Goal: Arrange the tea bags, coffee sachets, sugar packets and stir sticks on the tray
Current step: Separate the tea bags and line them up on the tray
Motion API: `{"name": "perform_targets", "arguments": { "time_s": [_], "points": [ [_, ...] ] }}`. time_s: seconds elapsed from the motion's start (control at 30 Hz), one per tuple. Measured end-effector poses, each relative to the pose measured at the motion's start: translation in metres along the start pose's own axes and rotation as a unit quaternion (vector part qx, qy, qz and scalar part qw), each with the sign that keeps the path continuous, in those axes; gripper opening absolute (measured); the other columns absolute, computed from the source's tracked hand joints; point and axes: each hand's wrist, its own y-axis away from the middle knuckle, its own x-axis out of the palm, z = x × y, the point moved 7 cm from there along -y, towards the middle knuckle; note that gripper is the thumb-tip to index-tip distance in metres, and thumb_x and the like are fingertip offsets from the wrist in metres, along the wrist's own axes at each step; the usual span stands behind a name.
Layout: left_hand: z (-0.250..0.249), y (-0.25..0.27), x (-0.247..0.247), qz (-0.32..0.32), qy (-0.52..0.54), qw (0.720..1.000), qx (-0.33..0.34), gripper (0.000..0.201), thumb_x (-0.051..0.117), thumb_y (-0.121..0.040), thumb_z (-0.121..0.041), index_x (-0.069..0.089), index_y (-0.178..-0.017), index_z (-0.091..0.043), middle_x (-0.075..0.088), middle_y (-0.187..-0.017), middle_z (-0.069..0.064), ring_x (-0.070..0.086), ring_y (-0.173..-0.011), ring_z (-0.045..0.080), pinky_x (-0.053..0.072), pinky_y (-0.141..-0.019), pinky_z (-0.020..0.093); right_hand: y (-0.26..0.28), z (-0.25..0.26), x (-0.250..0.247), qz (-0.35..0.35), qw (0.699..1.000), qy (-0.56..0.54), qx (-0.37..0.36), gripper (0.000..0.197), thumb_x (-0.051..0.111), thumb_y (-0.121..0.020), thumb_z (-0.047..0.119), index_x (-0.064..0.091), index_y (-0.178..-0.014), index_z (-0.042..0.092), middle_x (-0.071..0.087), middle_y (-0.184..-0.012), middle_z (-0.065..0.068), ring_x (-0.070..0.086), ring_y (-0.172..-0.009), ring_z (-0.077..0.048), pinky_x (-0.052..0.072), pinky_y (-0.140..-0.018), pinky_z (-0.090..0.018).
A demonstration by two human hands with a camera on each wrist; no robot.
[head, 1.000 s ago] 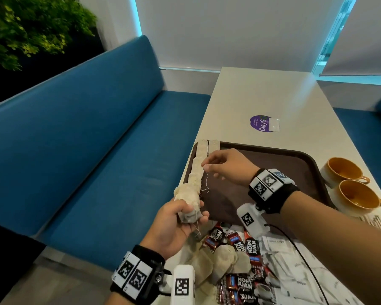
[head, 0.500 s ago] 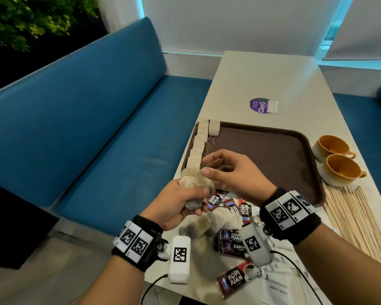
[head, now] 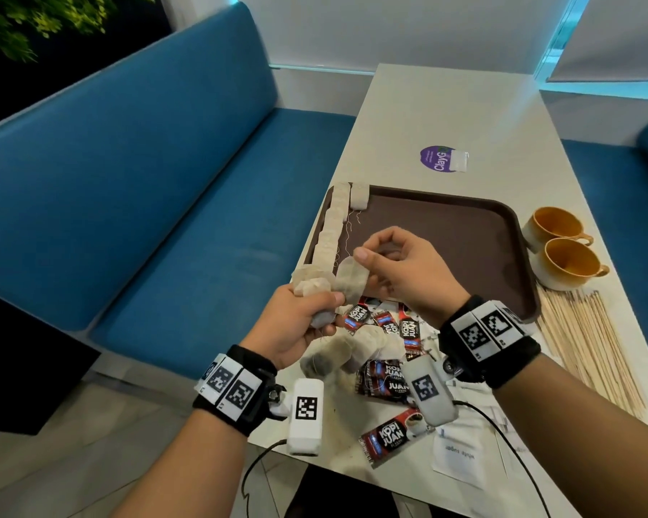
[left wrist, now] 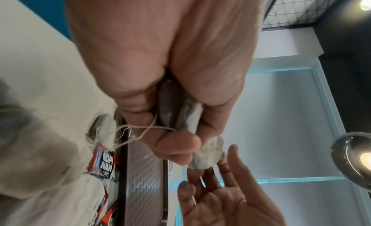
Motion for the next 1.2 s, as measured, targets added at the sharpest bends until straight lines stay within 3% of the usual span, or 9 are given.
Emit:
{"name": "perform_targets", "arguments": {
  "time_s": [0.13,0.23,0.4,0.63,0.77,0.83,0.93,1.0,1.2],
  "points": [
    [0.003,-0.006,-0.001,-0.016,0.026,1.0,-0.002,0.005,0.067,-0.092,0.0,0.069,-0.087,-0.002,0.051,-0.063,0.01,0.062,-0.059,0.019,0.048,-0.047,0.02,0.001,0.0,0.008,0.047,0.998,0.006,-0.027,0.016,0.075,-0.089,0.002,0.06,-0.092,0.006,0.064,-0.084,-0.017,0.058,-0.071,-0.023,0.056,-0.063,-0.033],
    [0.004,-0.011,-0.002,-0.024,0.047,0.999,-0.003,0.007,0.07,-0.092,-0.006,0.067,-0.094,0.0,0.049,-0.076,0.014,0.062,-0.061,0.018,0.05,-0.048,0.019,-0.006,-0.009,0.007,0.03,0.999,0.039,-0.019,0.009,0.074,-0.089,-0.003,0.07,-0.088,0.006,0.068,-0.088,-0.016,0.066,-0.076,-0.018,0.06,-0.067,-0.027],
    [0.004,-0.02,-0.005,-0.059,0.101,0.993,-0.027,0.041,0.074,-0.088,-0.024,0.064,-0.119,0.002,0.059,-0.089,0.012,0.064,-0.067,0.021,0.053,-0.05,0.022,-0.046,-0.027,-0.005,-0.017,0.995,0.098,-0.006,0.014,0.075,-0.089,0.002,0.078,-0.093,0.015,0.077,-0.1,-0.016,0.065,-0.077,-0.013,0.061,-0.078,-0.035],
    [0.001,-0.036,-0.011,-0.054,0.149,0.987,-0.035,0.037,0.061,-0.094,0.0,0.053,-0.128,0.013,0.06,-0.094,0.02,0.07,-0.075,0.031,0.062,-0.064,0.031,-0.13,-0.039,-0.043,-0.056,0.97,0.235,-0.007,0.022,0.071,-0.088,0.008,0.078,-0.098,0.026,0.077,-0.097,-0.005,0.062,-0.074,-0.01,0.053,-0.081,-0.027],
    [-0.002,-0.041,-0.01,-0.051,0.142,0.988,-0.034,0.035,0.06,-0.094,0.002,0.053,-0.128,0.011,0.059,-0.099,0.021,0.07,-0.073,0.029,0.061,-0.063,0.03,-0.17,-0.038,-0.047,-0.023,0.939,0.343,0.007,0.034,0.075,-0.086,0.016,0.074,-0.118,0.023,0.071,-0.108,0.003,0.066,-0.099,-0.013,0.046,-0.092,-0.021],
    [-0.002,-0.043,-0.008,-0.042,0.138,0.989,-0.036,0.03,0.058,-0.095,0.003,0.053,-0.125,0.008,0.059,-0.093,0.018,0.069,-0.065,0.025,0.064,-0.067,0.034,-0.183,-0.036,-0.043,0.007,0.936,0.351,0.014,0.042,0.076,-0.083,0.009,0.072,-0.124,0.019,0.068,-0.101,0.003,0.064,-0.093,-0.013,0.048,-0.088,-0.022],
    [0.001,-0.046,-0.006,-0.023,0.136,0.99,-0.039,0.019,0.056,-0.097,0.002,0.052,-0.116,0.004,0.058,-0.078,0.01,0.063,-0.052,0.016,0.061,-0.079,0.038,-0.195,-0.032,-0.037,0.028,0.955,0.294,0.021,0.029,0.068,-0.084,0.0,0.079,-0.106,0.015,0.071,-0.086,0.001,0.06,-0.07,-0.007,0.049,-0.066,-0.011],
    [0.003,-0.046,-0.007,-0.018,0.128,0.991,-0.041,0.013,0.055,-0.098,0.002,0.053,-0.111,0.003,0.059,-0.07,0.006,0.063,-0.053,0.016,0.06,-0.078,0.038,-0.204,-0.032,-0.034,0.028,0.954,0.296,0.03,0.025,0.068,-0.082,0.002,0.082,-0.094,0.019,0.076,-0.088,-0.001,0.062,-0.069,-0.008,0.051,-0.066,-0.016],
    [0.002,-0.041,-0.016,-0.033,0.11,0.993,-0.033,0.021,0.059,-0.097,0.001,0.055,-0.117,0.006,0.058,-0.095,0.02,0.069,-0.075,0.03,0.063,-0.065,0.034,-0.22,-0.043,-0.025,0.032,0.93,0.363,0.043,0.037,0.066,-0.082,0.0,0.078,-0.111,0.019,0.066,-0.082,0.008,0.055,-0.065,-0.007,0.042,-0.06,-0.017]
  ]
}}
